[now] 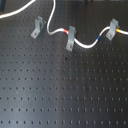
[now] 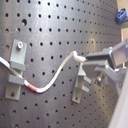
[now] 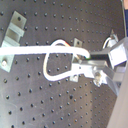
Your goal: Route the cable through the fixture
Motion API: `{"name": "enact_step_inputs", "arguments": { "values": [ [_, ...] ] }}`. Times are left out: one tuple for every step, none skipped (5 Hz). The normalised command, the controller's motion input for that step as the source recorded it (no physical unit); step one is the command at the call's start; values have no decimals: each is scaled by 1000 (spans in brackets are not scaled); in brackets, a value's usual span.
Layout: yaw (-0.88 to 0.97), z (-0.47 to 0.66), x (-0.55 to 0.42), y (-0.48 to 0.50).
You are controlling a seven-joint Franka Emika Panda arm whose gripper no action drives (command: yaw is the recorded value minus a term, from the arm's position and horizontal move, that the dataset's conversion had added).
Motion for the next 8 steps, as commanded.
{"name": "enact_step_inputs", "arguments": {
  "values": [
    [-269, 281, -201, 247],
    [-446, 242, -233, 271],
    [-263, 166, -389, 106],
    [-229, 261, -418, -80],
    [-240, 118, -208, -282],
    [-146, -205, -6, -498],
    [-74, -404, 15, -549],
    [0, -442, 67, -516]
  ]
}}
